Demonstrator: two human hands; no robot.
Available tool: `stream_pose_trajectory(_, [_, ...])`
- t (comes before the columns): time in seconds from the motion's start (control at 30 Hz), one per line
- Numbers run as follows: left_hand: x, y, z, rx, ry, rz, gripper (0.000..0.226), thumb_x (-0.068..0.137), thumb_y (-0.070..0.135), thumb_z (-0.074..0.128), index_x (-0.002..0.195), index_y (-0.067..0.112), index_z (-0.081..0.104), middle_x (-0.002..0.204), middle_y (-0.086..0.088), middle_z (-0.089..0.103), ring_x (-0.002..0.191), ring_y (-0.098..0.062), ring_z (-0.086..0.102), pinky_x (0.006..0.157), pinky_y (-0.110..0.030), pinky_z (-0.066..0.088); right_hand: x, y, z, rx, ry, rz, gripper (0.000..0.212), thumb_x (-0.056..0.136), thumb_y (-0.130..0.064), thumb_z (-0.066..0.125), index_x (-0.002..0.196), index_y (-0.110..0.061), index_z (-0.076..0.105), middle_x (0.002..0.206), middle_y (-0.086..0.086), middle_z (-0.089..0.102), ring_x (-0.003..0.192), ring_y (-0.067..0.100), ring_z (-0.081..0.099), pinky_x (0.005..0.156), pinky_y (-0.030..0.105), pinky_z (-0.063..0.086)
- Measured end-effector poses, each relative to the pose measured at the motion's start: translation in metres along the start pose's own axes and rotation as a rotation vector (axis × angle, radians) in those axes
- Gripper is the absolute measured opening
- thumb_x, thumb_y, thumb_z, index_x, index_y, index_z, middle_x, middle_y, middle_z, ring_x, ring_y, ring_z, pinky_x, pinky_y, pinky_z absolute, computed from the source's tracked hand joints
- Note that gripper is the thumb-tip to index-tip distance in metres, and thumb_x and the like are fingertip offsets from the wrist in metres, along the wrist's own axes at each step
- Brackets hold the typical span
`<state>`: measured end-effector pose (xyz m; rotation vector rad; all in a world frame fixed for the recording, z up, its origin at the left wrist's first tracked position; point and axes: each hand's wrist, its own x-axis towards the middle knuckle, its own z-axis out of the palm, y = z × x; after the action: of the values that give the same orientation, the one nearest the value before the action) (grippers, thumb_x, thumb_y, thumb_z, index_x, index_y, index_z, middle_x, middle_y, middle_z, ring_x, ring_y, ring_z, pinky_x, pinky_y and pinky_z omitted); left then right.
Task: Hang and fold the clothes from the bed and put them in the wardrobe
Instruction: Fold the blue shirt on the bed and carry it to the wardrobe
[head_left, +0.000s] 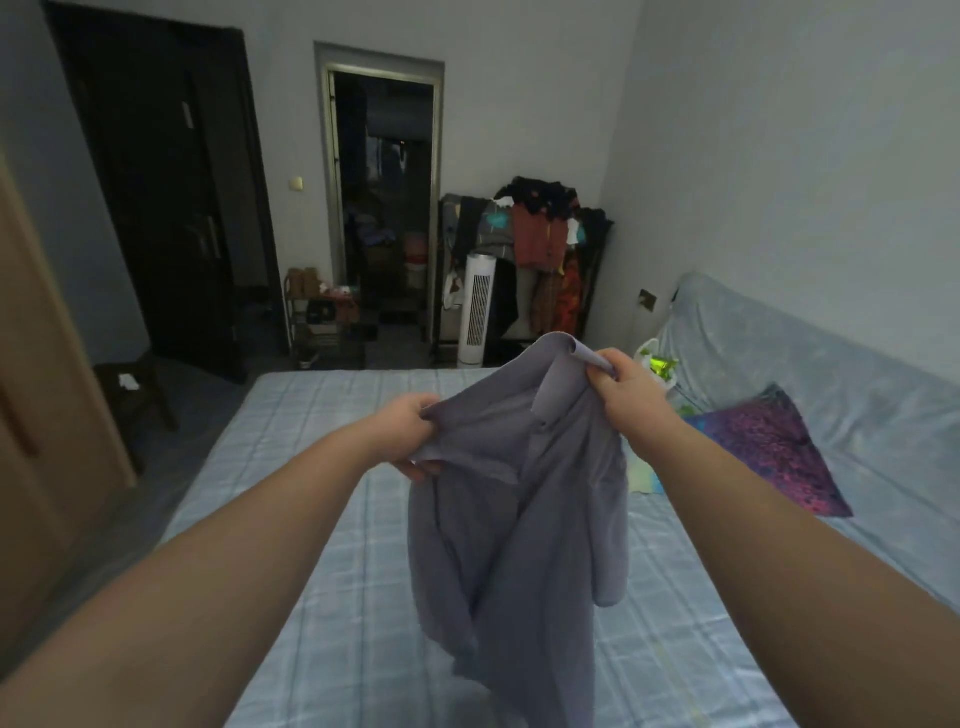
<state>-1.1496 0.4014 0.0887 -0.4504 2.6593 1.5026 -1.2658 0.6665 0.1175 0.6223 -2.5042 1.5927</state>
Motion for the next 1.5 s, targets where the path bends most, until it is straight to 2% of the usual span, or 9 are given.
stream_pose_trajectory(0.17, [-0.024, 0.005, 0.014, -0.121, 0.235, 0.121, 0.019, 0.097, 0.008, 0.049, 0.099, 0.017, 0.065, 0.095, -0.007, 0.067, 0.090, -0.027, 0.066, 0.069, -0.034, 0.054, -0.010, 0.012, -0.034, -0.178, -0.013, -0.075, 0.023, 0.101, -0.027, 0.050, 0.081, -0.031, 0.061, 0.076, -0.012, 0.061, 0.068, 0.000, 0.053, 0.056, 0.023, 0.037])
stream_pose_trajectory(0.27, [-0.048, 0.010, 0.016, -0.074, 0.097, 0.178, 0.022, 0.088, 0.026, 0.066, 0.109, 0.023, 0.066, 0.110, -0.002, 0.068, 0.102, -0.018, 0.066, 0.086, -0.036, 0.054, -0.014, 0.018, -0.060, -0.141, 0.016, -0.084, 0.025, 0.101, -0.022, 0.049, 0.078, -0.024, 0.058, 0.077, -0.005, 0.060, 0.071, 0.011, 0.053, 0.058, 0.029, 0.039])
stream_pose_trajectory(0.4, [-0.086, 0.034, 0.021, 0.115, -0.080, 0.203, 0.053, 0.082, 0.013, 0.076, 0.127, 0.032, 0.055, 0.121, 0.008, 0.063, 0.103, 0.001, 0.062, 0.077, -0.012, 0.047, -0.027, 0.028, -0.091, -0.151, -0.025, -0.065, 0.021, 0.101, -0.029, 0.048, 0.084, -0.023, 0.058, 0.081, -0.004, 0.060, 0.073, 0.010, 0.055, 0.057, 0.028, 0.037])
stream_pose_trajectory(0.67, [-0.151, 0.057, 0.046, 0.409, -0.106, 0.174, 0.087, 0.067, 0.006, 0.065, 0.147, 0.025, 0.036, 0.132, 0.004, 0.055, 0.120, -0.011, 0.056, 0.102, -0.028, 0.048, -0.064, 0.043, -0.152, -0.177, -0.187, -0.127, 0.014, 0.099, -0.027, 0.055, 0.086, -0.031, 0.060, 0.085, -0.005, 0.065, 0.079, 0.013, 0.061, 0.062, 0.030, 0.045])
stream_pose_trajectory(0.9, [-0.167, 0.076, 0.057, 0.588, 0.463, 0.312, 0.029, 0.091, 0.016, 0.066, 0.093, 0.045, 0.059, 0.095, 0.017, 0.062, 0.090, -0.002, 0.059, 0.071, -0.018, 0.045, -0.088, 0.044, -0.196, -0.388, -0.293, -0.341, 0.026, 0.098, -0.012, 0.057, 0.095, -0.036, 0.066, 0.102, -0.014, 0.070, 0.096, 0.008, 0.064, 0.085, 0.025, 0.045])
stream_pose_trajectory(1.03, [-0.171, 0.083, 0.067, 0.622, 0.531, 0.209, 0.017, 0.094, 0.023, 0.061, 0.091, 0.040, 0.061, 0.090, 0.013, 0.064, 0.083, -0.007, 0.061, 0.067, -0.025, 0.048, -0.095, 0.052, -0.201, -0.684, -0.189, -0.354, 0.022, 0.101, -0.024, 0.051, 0.115, -0.024, 0.067, 0.116, 0.002, 0.069, 0.105, 0.026, 0.062, 0.085, 0.032, 0.046])
stream_pose_trajectory(1.17, [-0.178, 0.081, 0.065, 0.795, 0.635, 0.122, 0.011, 0.098, 0.035, 0.050, 0.097, 0.038, 0.060, 0.086, 0.012, 0.063, 0.076, -0.009, 0.060, 0.064, -0.032, 0.053, -0.098, 0.061, -0.210, -0.833, -0.143, -0.309, 0.022, 0.103, -0.038, 0.041, 0.108, -0.026, 0.058, 0.101, 0.012, 0.068, 0.086, 0.031, 0.061, 0.071, 0.038, 0.048])
stream_pose_trajectory(1.37, [-0.189, 0.070, 0.061, 0.566, 0.645, 0.141, 0.012, 0.099, 0.025, 0.052, 0.091, 0.030, 0.058, 0.090, 0.005, 0.063, 0.081, -0.012, 0.059, 0.063, -0.028, 0.046, -0.107, 0.053, -0.209, -0.617, -0.365, -0.268, 0.021, 0.102, -0.029, 0.047, 0.082, -0.025, 0.047, 0.084, -0.001, 0.060, 0.082, 0.022, 0.058, 0.067, 0.035, 0.042])
stream_pose_trajectory(1.5, [-0.206, 0.066, 0.059, 0.268, 0.570, 0.246, 0.012, 0.099, 0.022, 0.055, 0.090, 0.027, 0.061, 0.091, 0.003, 0.064, 0.084, -0.013, 0.060, 0.066, -0.026, 0.043, -0.116, 0.054, -0.206, -0.409, -0.445, -0.111, 0.014, 0.100, -0.026, 0.047, 0.088, -0.023, 0.054, 0.086, 0.000, 0.061, 0.080, 0.017, 0.057, 0.074, 0.036, 0.044])
